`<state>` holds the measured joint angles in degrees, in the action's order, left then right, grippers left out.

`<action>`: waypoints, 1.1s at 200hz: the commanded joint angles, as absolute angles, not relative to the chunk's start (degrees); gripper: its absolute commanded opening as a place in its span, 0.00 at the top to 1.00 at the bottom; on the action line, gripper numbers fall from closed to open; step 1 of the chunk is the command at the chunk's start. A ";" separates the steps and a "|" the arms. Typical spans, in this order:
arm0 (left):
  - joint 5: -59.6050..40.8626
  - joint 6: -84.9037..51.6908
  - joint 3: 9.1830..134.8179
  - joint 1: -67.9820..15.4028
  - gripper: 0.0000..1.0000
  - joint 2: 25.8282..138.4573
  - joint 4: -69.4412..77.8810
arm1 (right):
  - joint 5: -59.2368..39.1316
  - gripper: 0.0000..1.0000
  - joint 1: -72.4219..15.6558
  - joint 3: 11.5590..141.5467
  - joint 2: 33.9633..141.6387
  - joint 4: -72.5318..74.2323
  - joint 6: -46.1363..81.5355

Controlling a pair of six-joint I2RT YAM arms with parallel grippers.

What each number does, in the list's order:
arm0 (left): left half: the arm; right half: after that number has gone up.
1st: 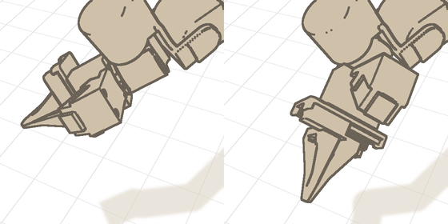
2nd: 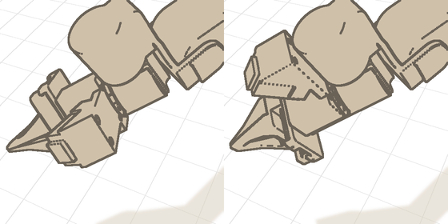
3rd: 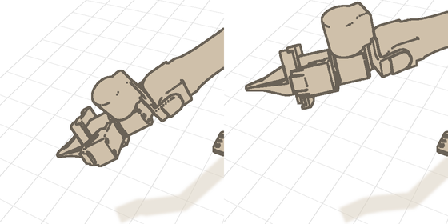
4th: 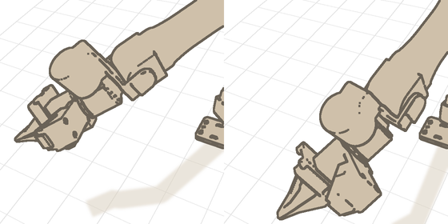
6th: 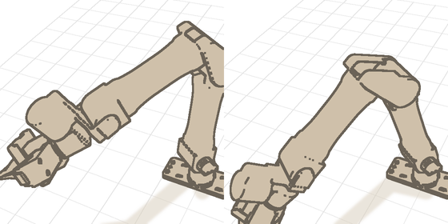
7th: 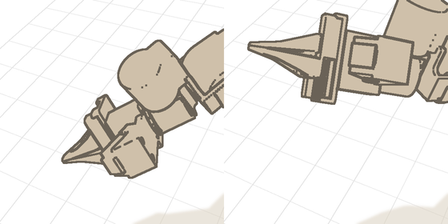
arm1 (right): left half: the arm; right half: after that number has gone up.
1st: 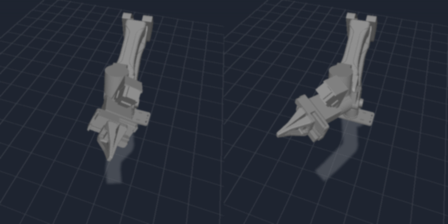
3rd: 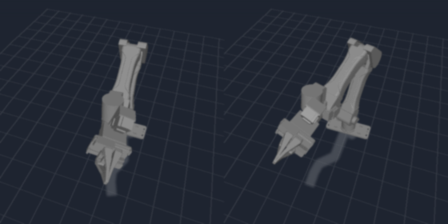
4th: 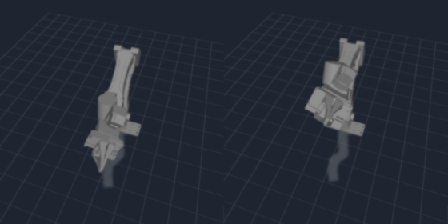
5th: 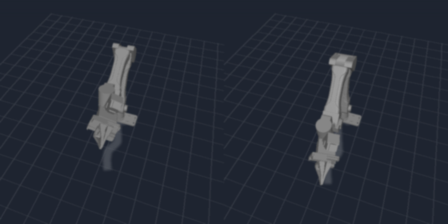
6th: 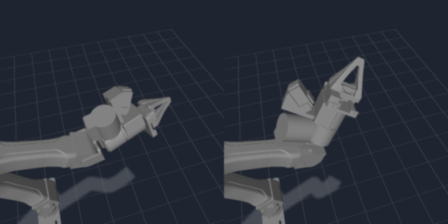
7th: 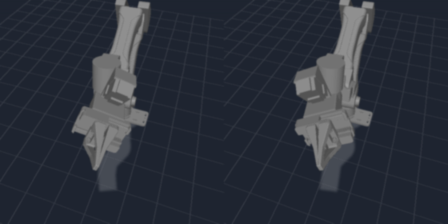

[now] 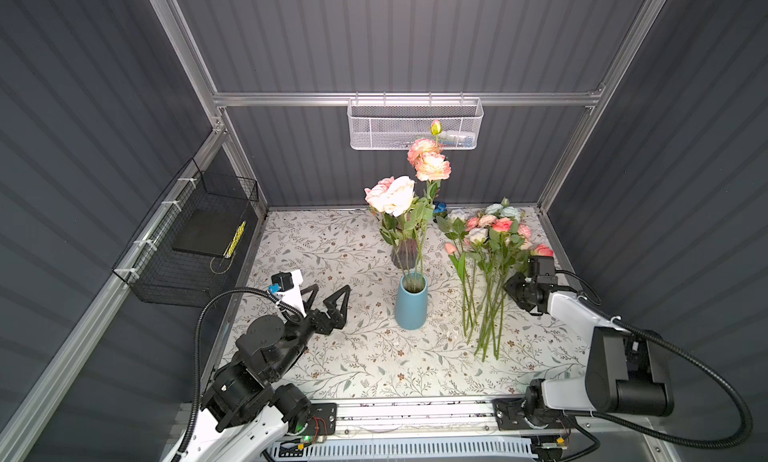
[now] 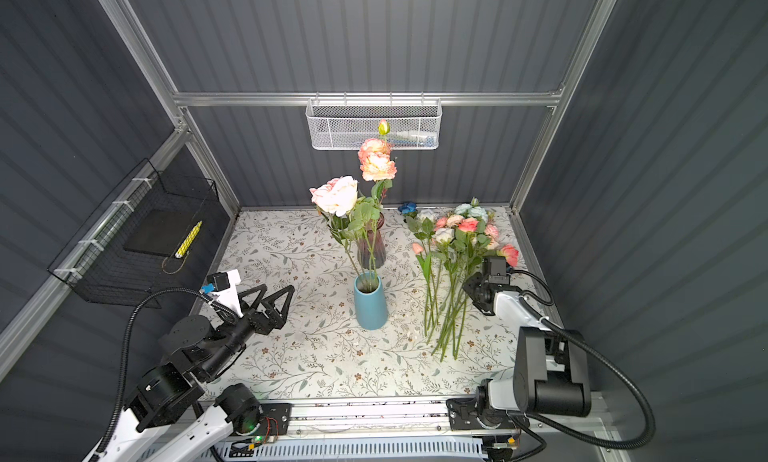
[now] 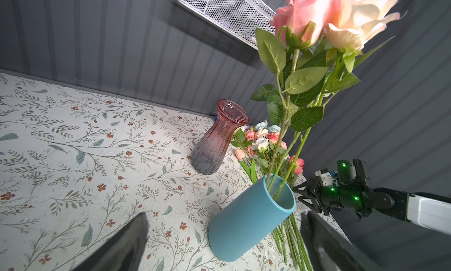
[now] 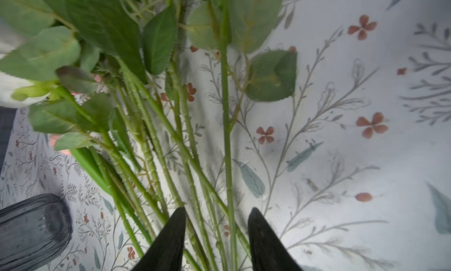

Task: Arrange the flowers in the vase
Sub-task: 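Move the right gripper back to the bunch and grasp a pink rose stem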

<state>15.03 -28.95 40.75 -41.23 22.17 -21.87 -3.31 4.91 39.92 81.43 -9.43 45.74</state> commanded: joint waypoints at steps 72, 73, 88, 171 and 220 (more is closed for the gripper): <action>15.80 -28.39 40.52 -41.48 0.00 21.10 -23.11 | -2.18 0.59 6.98 52.20 94.84 -16.15 46.99; 15.81 -28.39 40.52 -41.48 0.00 21.05 -23.16 | -2.15 0.59 7.01 52.20 94.88 -16.25 46.96; 16.15 -28.30 40.52 -41.47 0.00 20.74 -23.23 | -2.82 0.59 7.02 51.89 95.85 -16.32 46.29; 16.55 -28.49 40.39 -41.48 0.00 20.92 -22.75 | -4.33 1.00 7.03 52.94 93.24 -17.26 42.01; 16.63 -28.57 40.77 -41.45 0.00 21.00 -22.86 | -0.44 1.00 6.64 49.42 79.21 -15.99 36.88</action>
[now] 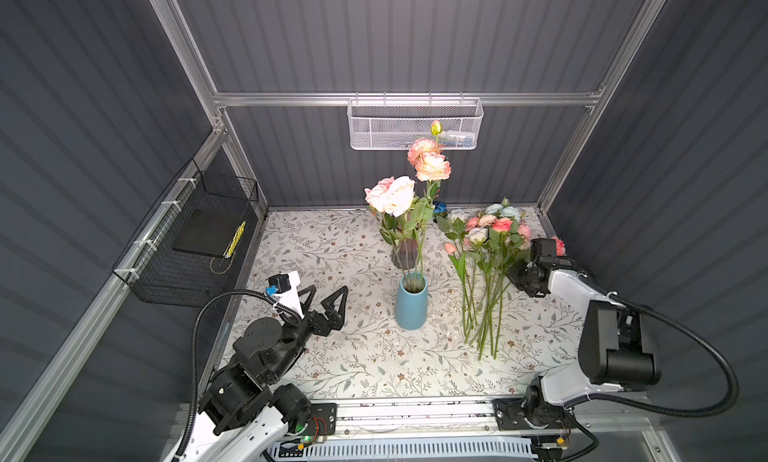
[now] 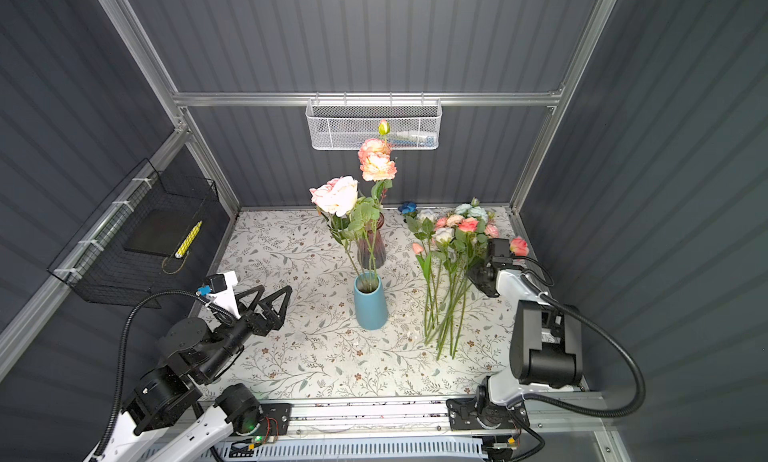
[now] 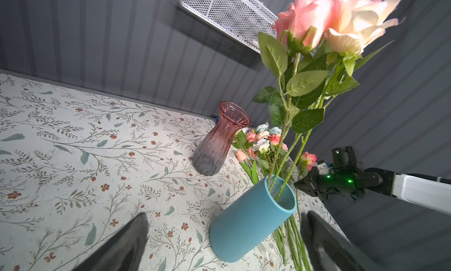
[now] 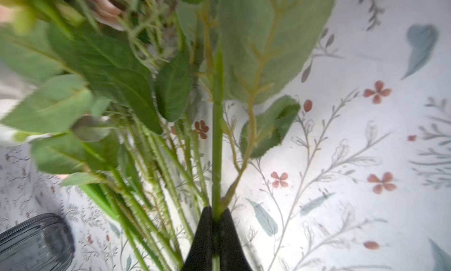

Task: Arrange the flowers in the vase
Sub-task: 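Move the right gripper back to the bunch and grasp a pink rose stem, then lift the pink rose high and carry it over the teal vase with the right gripper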

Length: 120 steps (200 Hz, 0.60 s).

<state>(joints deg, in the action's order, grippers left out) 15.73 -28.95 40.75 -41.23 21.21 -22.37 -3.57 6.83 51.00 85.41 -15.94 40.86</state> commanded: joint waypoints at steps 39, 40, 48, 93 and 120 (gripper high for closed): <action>16.34 -28.88 40.98 -41.47 0.00 21.86 -22.24 | 2.51 1.00 4.65 48.20 67.66 -17.67 32.99; 16.34 -28.90 41.01 -41.48 0.00 21.87 -22.19 | 2.48 1.00 4.61 48.18 67.36 -17.63 32.89; 16.35 -28.91 41.06 -41.48 0.00 21.99 -22.13 | 2.34 1.00 3.83 47.84 64.69 -17.58 32.50; 16.83 -28.57 42.43 -41.48 0.00 22.81 -22.89 | 1.24 1.00 -8.18 50.92 47.60 -15.73 25.21; 17.73 -28.06 43.13 -41.48 0.00 23.26 -23.28 | -1.92 1.00 -17.07 57.04 43.83 -12.95 22.85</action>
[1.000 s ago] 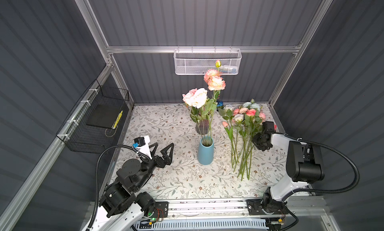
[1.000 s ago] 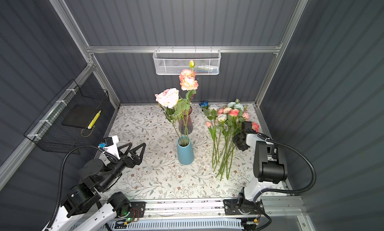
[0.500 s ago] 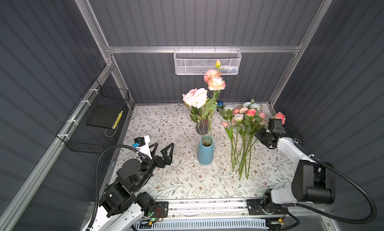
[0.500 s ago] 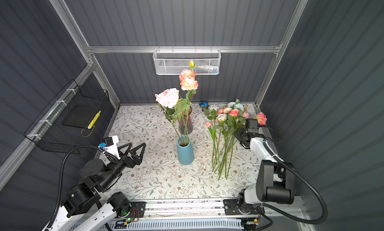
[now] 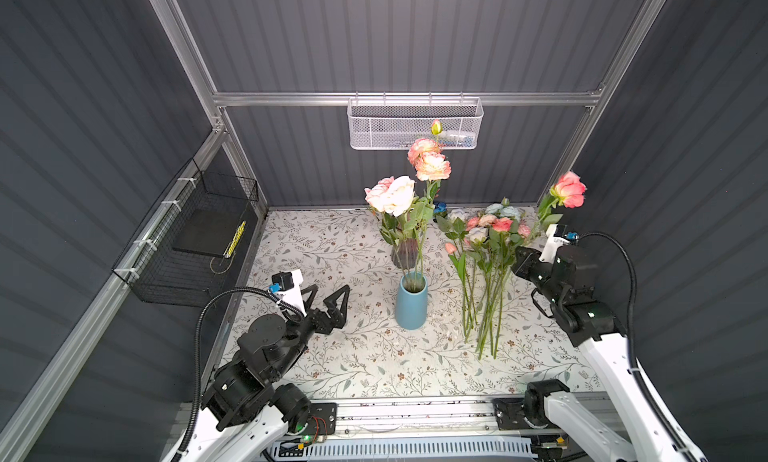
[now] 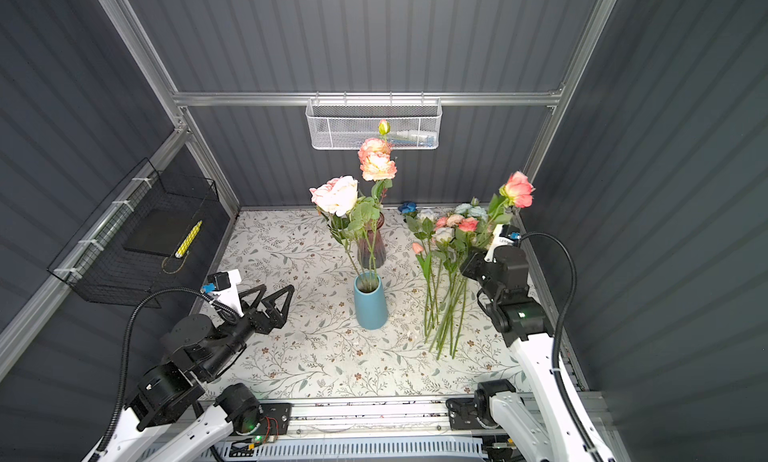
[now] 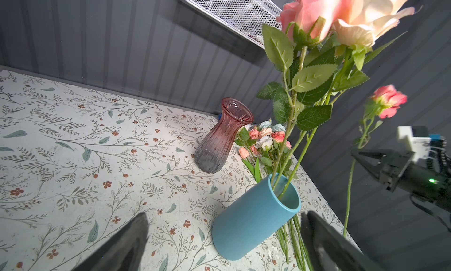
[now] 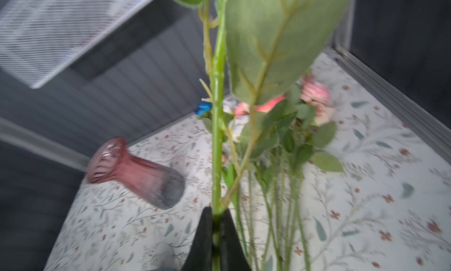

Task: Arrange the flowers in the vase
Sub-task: 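Lift the pink rose high and carry it over the teal vase with the right gripper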

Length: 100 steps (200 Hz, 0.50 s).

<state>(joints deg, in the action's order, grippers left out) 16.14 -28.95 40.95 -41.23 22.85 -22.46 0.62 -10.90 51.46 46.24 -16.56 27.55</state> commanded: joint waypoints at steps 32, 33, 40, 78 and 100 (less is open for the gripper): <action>18.39 -27.86 43.94 -41.48 0.00 24.04 -23.91 | -1.20 1.00 -28.66 67.38 47.20 -7.99 18.46; 18.38 -27.86 43.90 -41.48 0.00 24.06 -23.95 | -1.13 1.00 -29.05 67.75 47.37 -7.82 18.33; 18.44 -27.86 43.96 -41.47 0.00 24.16 -23.99 | -0.05 1.00 -31.99 69.93 48.93 -6.01 16.56; 18.86 -28.84 43.82 -41.48 0.00 24.72 -24.04 | 7.11 1.00 -44.62 74.71 57.34 10.86 4.12; 18.70 -29.09 43.94 -41.46 0.00 25.04 -24.17 | 8.58 1.00 -47.52 73.21 61.21 21.97 0.11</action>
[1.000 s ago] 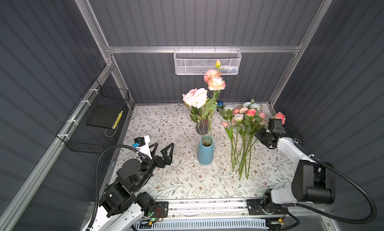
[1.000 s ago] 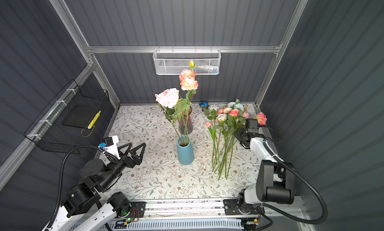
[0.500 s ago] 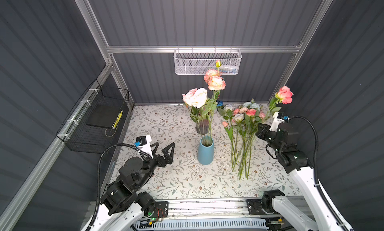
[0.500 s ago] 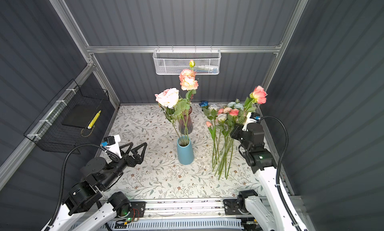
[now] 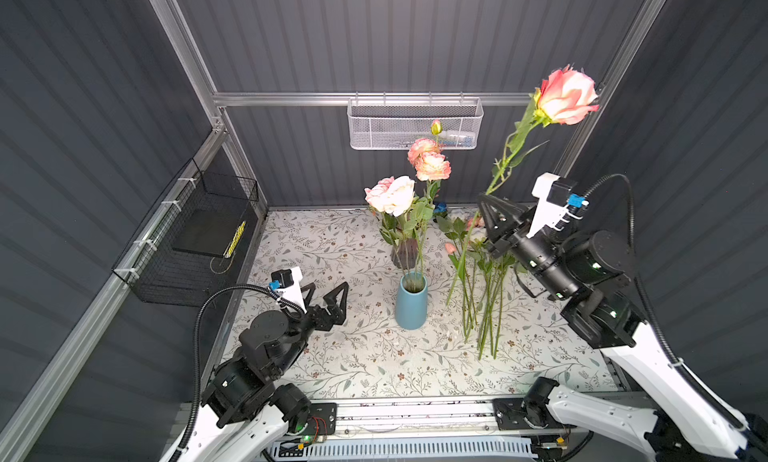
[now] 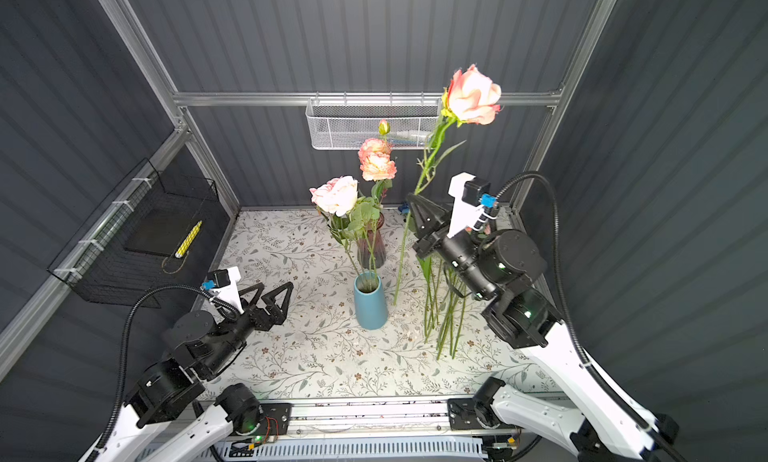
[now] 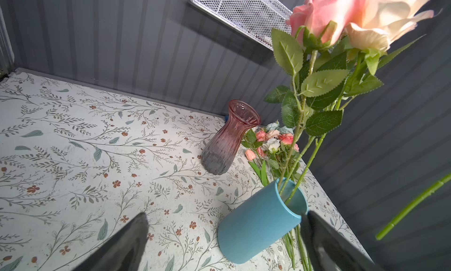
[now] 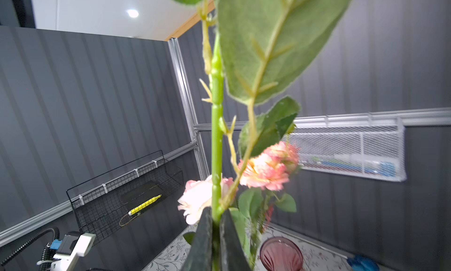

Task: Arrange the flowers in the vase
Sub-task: 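Lift the pink rose high and carry it over the teal vase with the right gripper, then lower the pink rose into the teal vase and open the right gripper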

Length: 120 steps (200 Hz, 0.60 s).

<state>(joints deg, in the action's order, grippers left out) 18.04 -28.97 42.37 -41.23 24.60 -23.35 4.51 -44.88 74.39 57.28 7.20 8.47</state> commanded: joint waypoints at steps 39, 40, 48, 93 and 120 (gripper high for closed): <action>18.87 -29.41 44.56 -41.48 0.00 25.86 -24.96 | 7.86 1.00 -48.30 72.49 67.51 32.40 -1.59; 18.88 -29.43 44.56 -41.48 0.00 25.81 -24.96 | 7.84 1.00 -48.32 72.54 67.64 32.37 -1.58; 18.97 -29.56 44.42 -41.46 0.00 25.80 -24.91 | 7.66 1.00 -48.28 72.72 68.63 32.23 -1.49; 18.67 -30.02 43.54 -41.48 0.00 25.57 -23.86 | 8.00 1.00 -48.58 65.49 69.25 34.29 1.20; 18.23 -29.82 43.84 -41.44 0.00 26.26 -23.30 | 9.01 1.00 -49.50 58.06 67.35 35.48 3.13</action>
<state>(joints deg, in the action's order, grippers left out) 18.04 -29.19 42.81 -41.23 25.69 -24.34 7.46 -48.47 62.92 68.99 32.10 1.28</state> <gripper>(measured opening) 0.997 0.065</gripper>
